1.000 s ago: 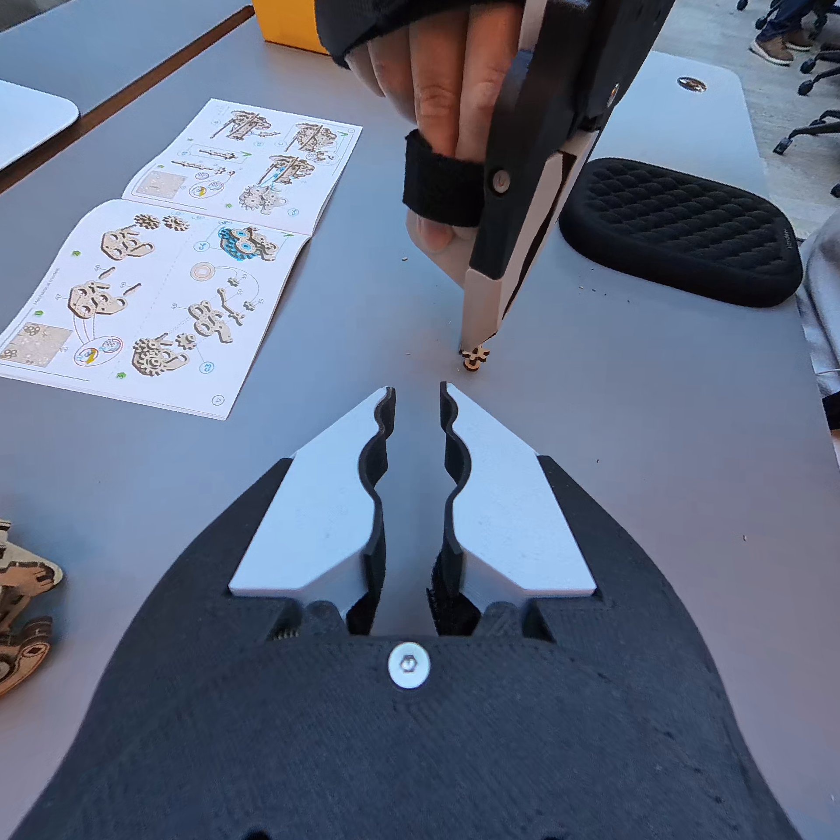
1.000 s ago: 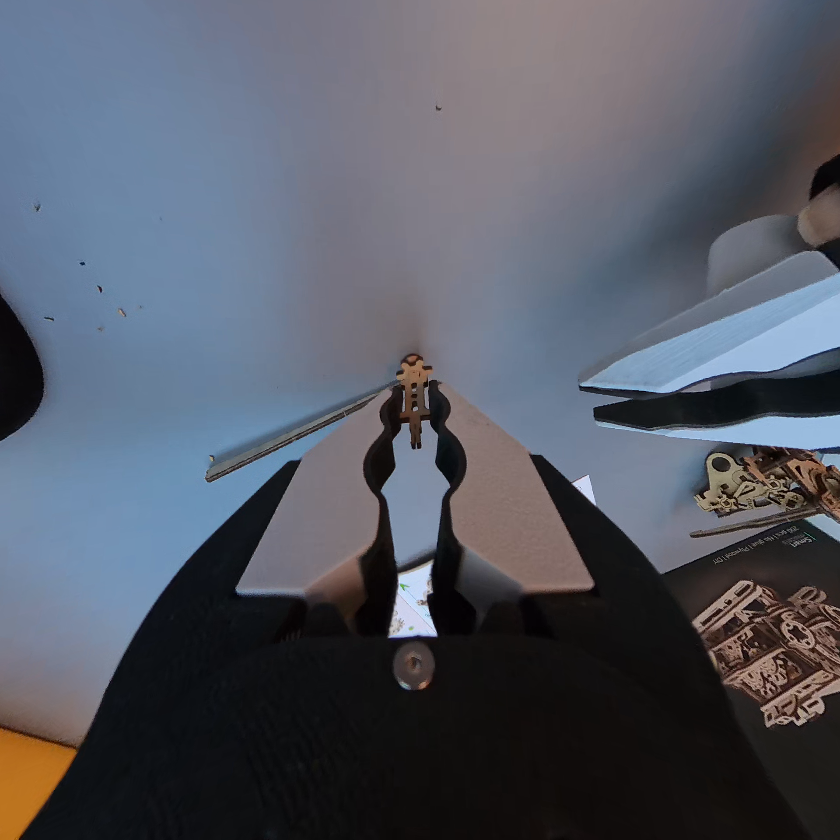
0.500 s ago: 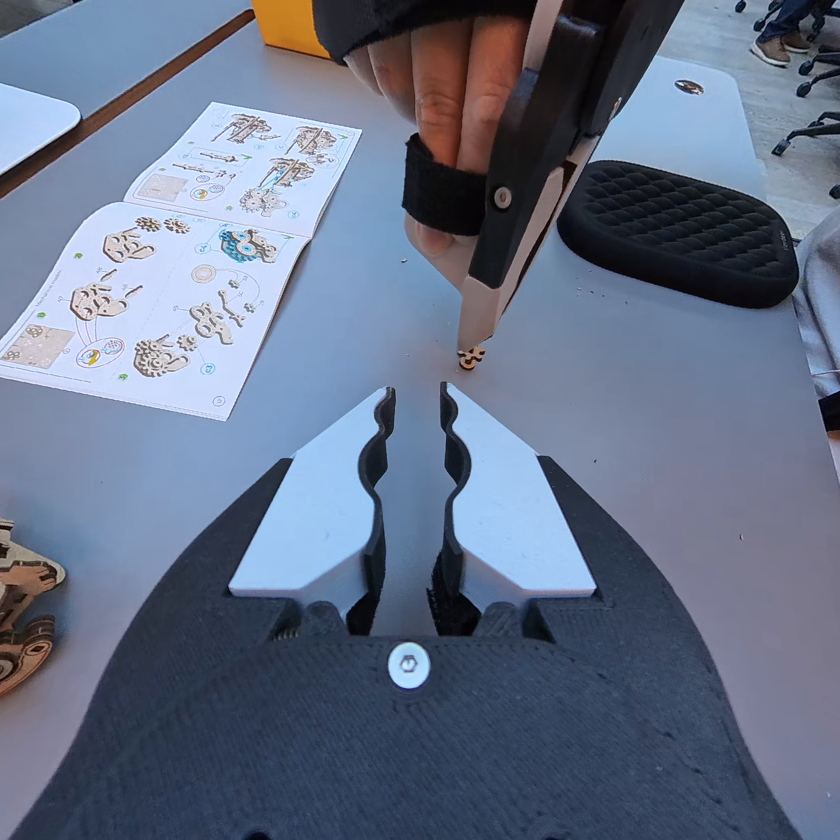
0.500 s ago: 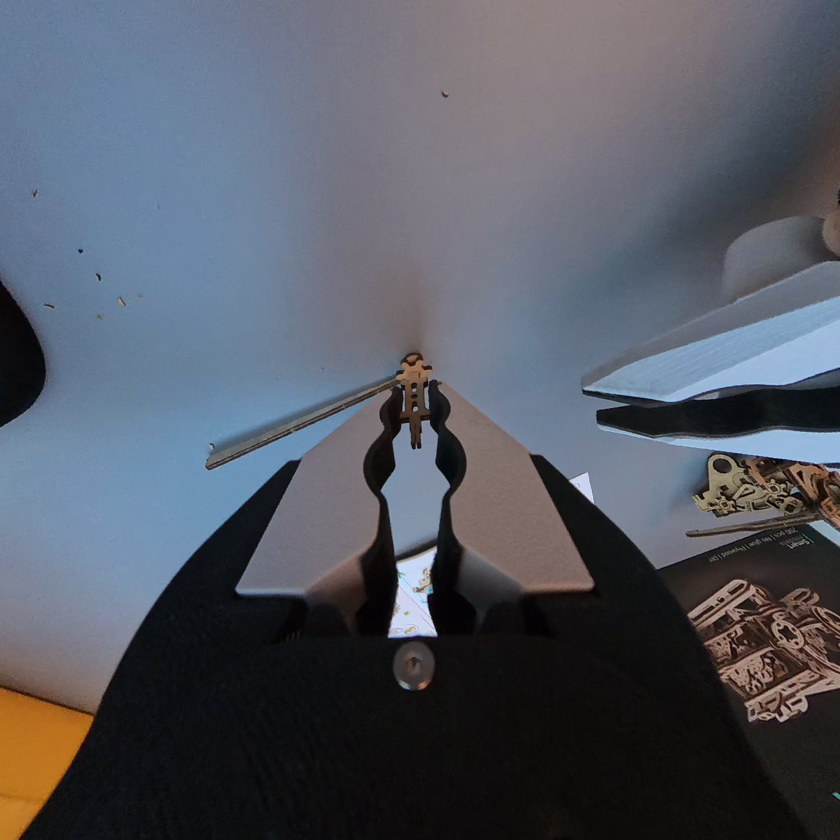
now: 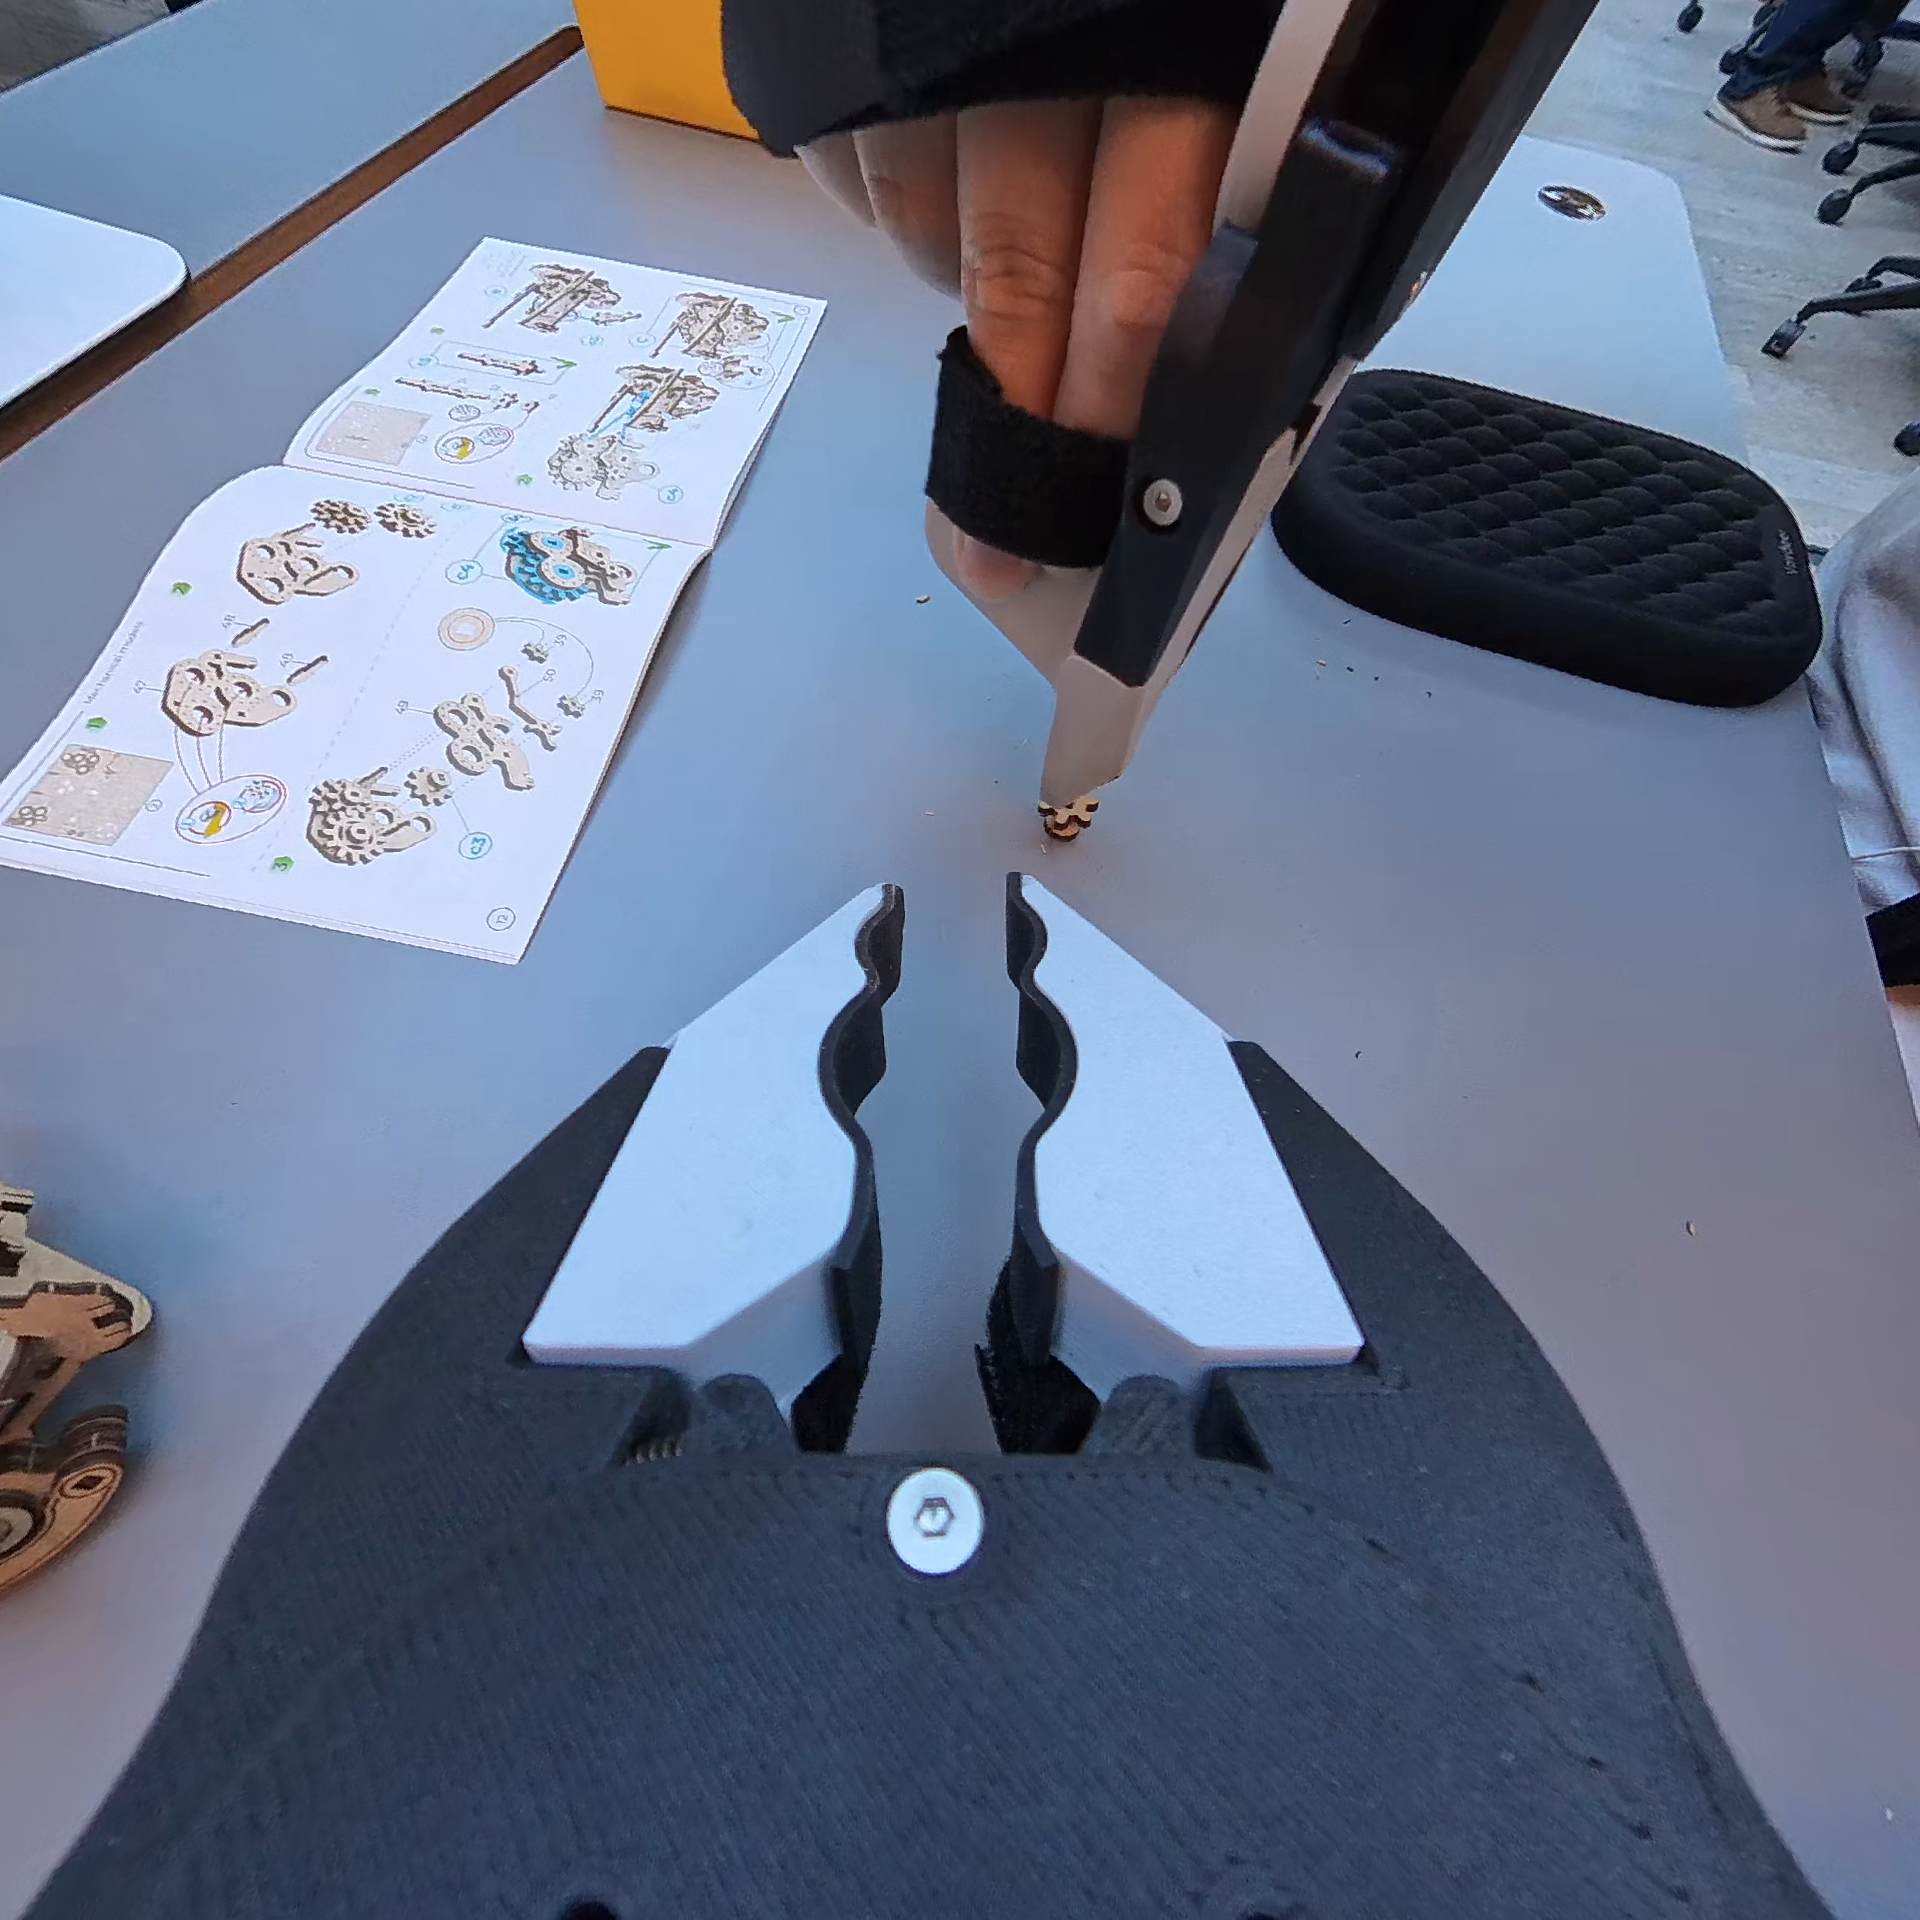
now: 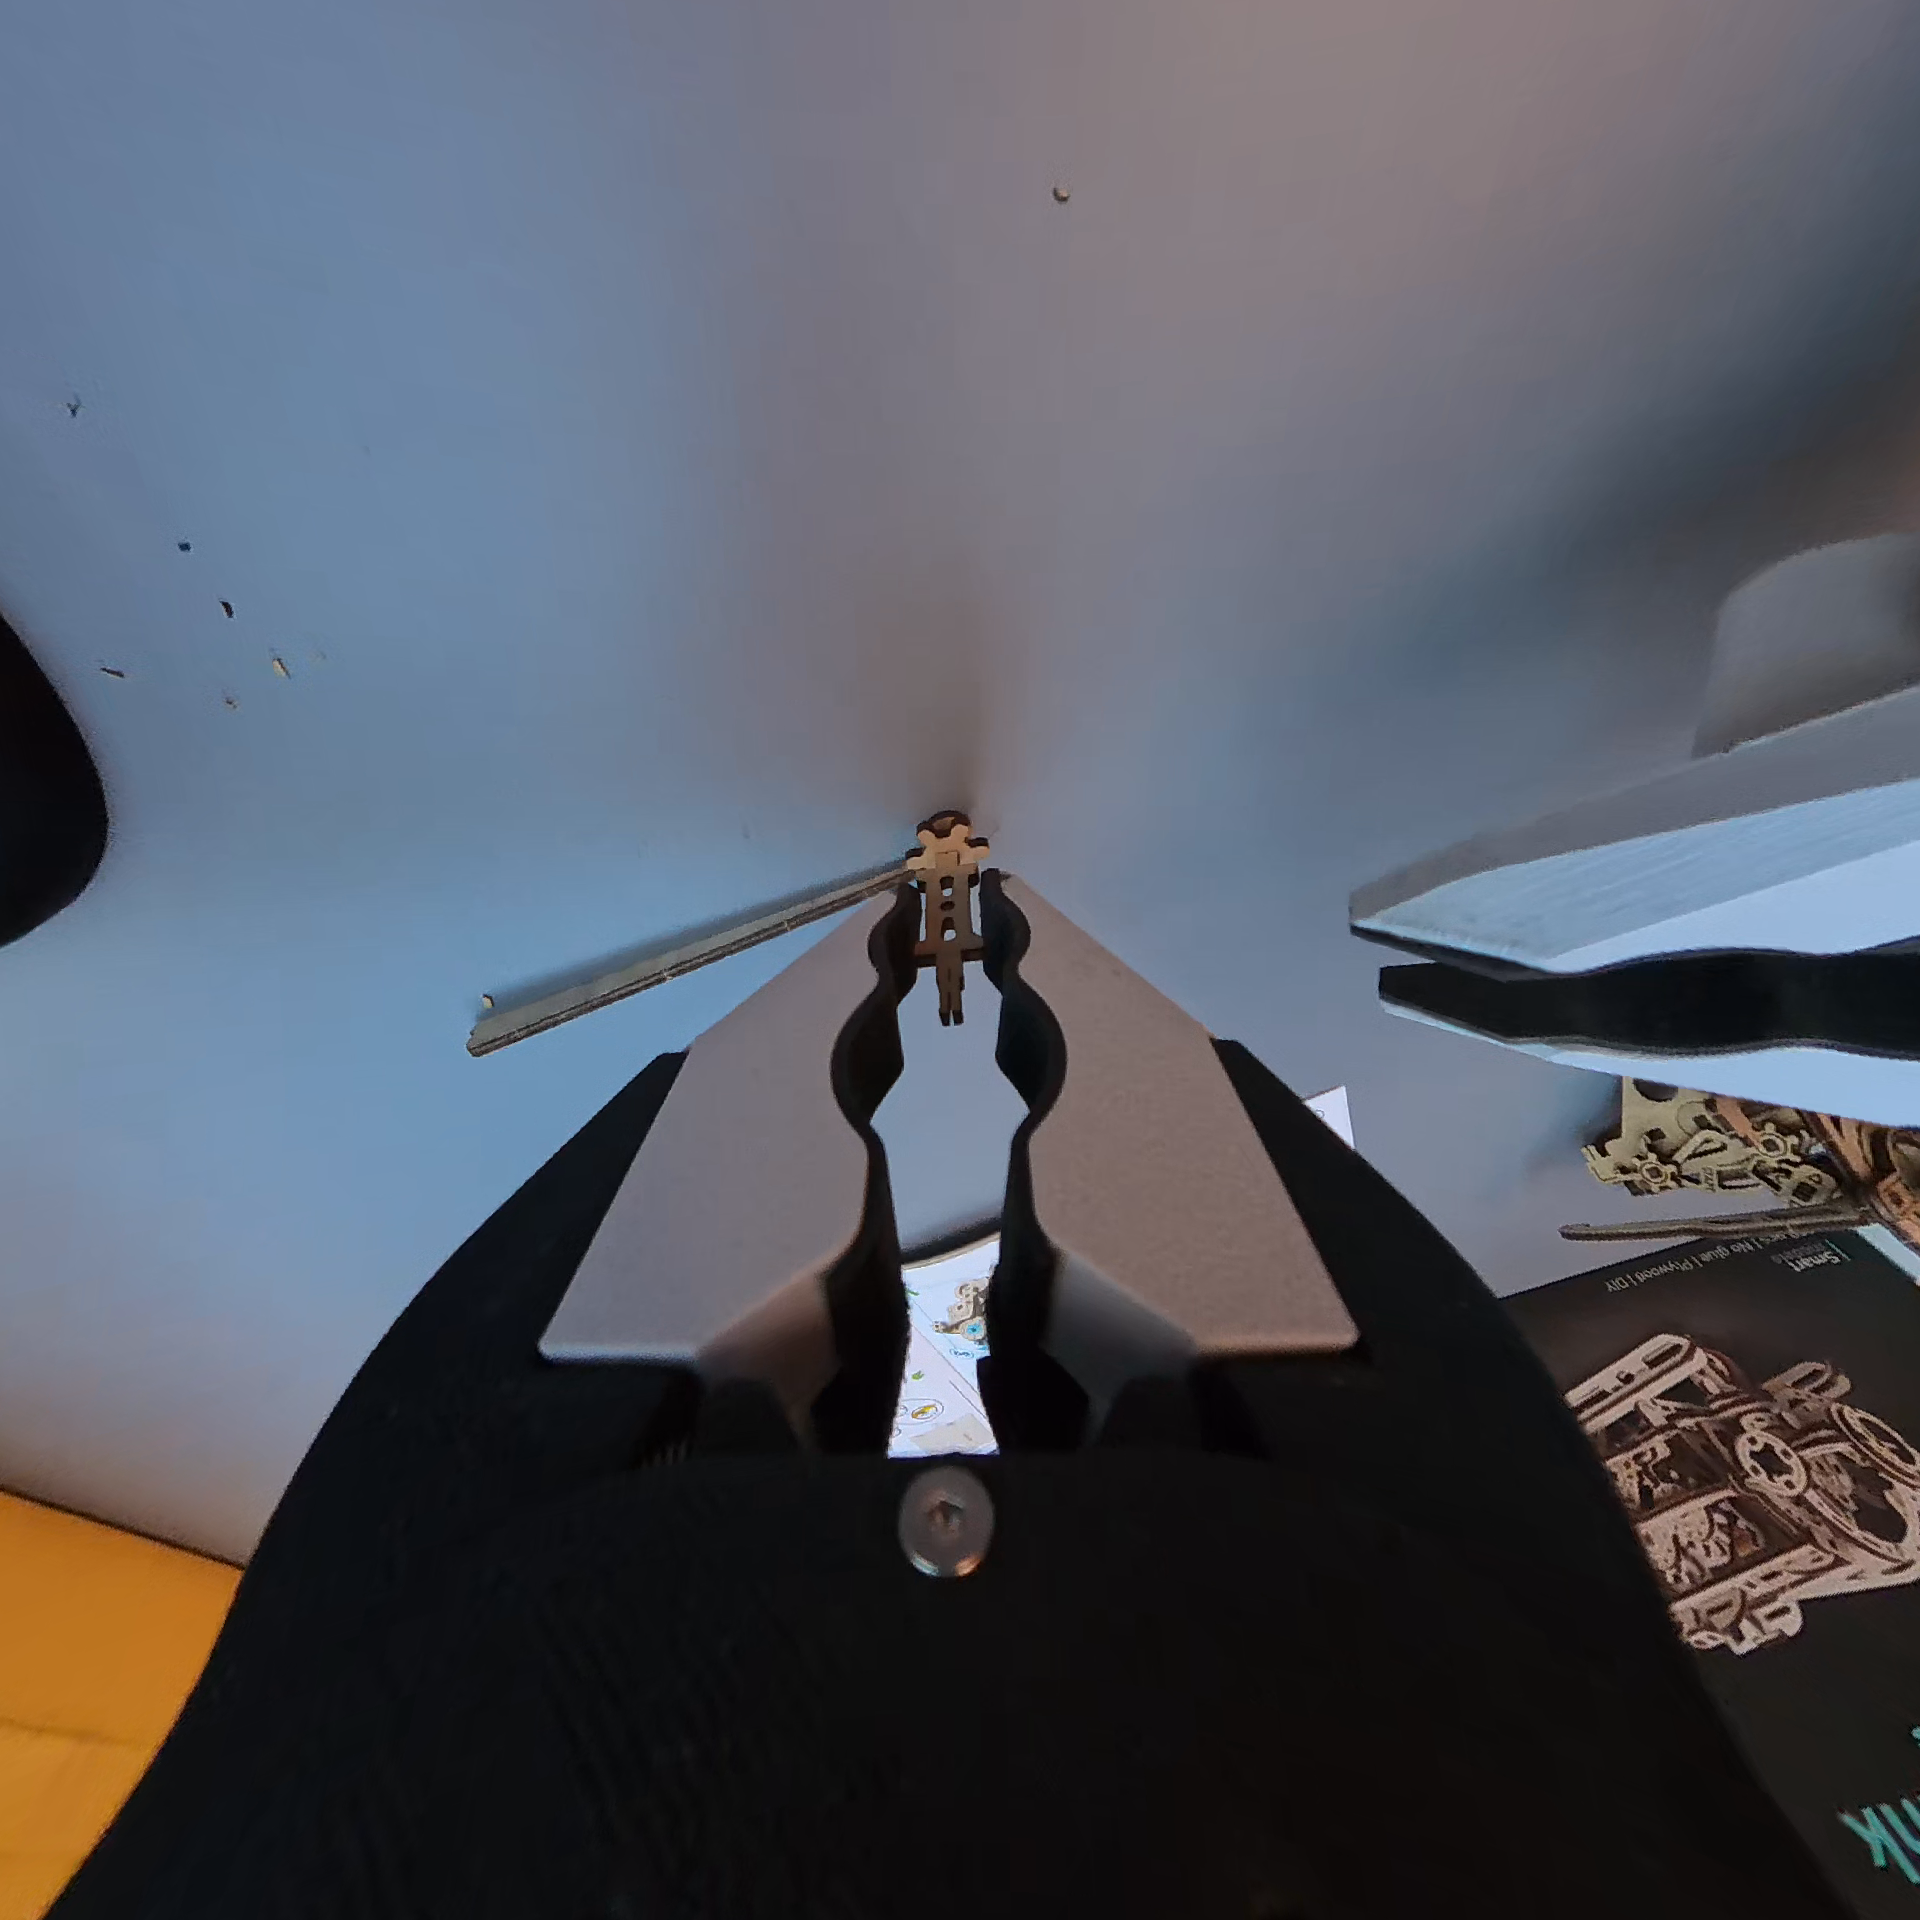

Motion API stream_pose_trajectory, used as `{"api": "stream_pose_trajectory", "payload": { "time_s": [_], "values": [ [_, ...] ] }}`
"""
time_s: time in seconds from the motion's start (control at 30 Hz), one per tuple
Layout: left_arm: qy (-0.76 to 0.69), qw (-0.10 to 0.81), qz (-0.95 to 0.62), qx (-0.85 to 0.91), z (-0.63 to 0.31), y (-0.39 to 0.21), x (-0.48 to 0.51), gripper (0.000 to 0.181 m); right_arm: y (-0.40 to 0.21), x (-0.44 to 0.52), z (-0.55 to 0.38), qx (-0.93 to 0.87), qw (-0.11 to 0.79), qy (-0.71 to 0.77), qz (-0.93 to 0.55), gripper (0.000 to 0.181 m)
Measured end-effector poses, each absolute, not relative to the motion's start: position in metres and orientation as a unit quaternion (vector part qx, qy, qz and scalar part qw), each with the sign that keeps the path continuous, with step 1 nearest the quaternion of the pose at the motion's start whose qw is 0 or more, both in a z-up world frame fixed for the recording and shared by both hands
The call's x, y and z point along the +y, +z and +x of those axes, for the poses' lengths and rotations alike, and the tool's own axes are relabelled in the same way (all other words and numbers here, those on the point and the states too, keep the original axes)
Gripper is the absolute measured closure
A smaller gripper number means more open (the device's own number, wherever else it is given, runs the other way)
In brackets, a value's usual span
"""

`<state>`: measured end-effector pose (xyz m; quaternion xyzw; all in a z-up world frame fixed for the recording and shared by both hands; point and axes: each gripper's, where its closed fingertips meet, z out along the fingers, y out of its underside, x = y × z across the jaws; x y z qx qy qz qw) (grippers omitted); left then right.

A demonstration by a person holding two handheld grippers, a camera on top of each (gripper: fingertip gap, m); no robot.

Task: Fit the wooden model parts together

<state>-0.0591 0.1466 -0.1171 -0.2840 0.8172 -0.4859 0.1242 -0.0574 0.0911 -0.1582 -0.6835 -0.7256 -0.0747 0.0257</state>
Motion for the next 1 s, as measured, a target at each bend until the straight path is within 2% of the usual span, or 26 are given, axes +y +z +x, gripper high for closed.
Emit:
{"api": "stream_pose_trajectory", "payload": {
  "time_s": [0.17,0.33,0.47,0.7,1.0],
  "values": [
    [-0.486,0.125,-0.286,0.816,-0.059,-0.116,0.147,0.164,-0.158,0.092,-0.06,-0.721,0.022,-0.081,-0.687,0.171],
    [-0.459,0.147,-0.288,0.828,-0.059,-0.119,0.148,0.162,-0.16,0.091,-0.049,-0.667,0.083,-0.042,-0.739,0.171],
    [-0.376,0.156,-0.262,0.875,-0.076,-0.145,0.136,0.152,-0.168,0.083,-0.04,-0.644,0.11,-0.027,-0.756,0.171],
    [-0.341,0.221,-0.202,0.891,-0.072,-0.159,0.102,0.135,-0.167,0.082,-0.046,-0.628,0.148,-0.012,-0.764,0.171],
    [-0.369,0.223,-0.214,0.877,-0.07,-0.162,0.1,0.145,-0.161,0.085,-0.048,-0.597,0.185,-0.008,-0.781,0.171]
  ]
}}
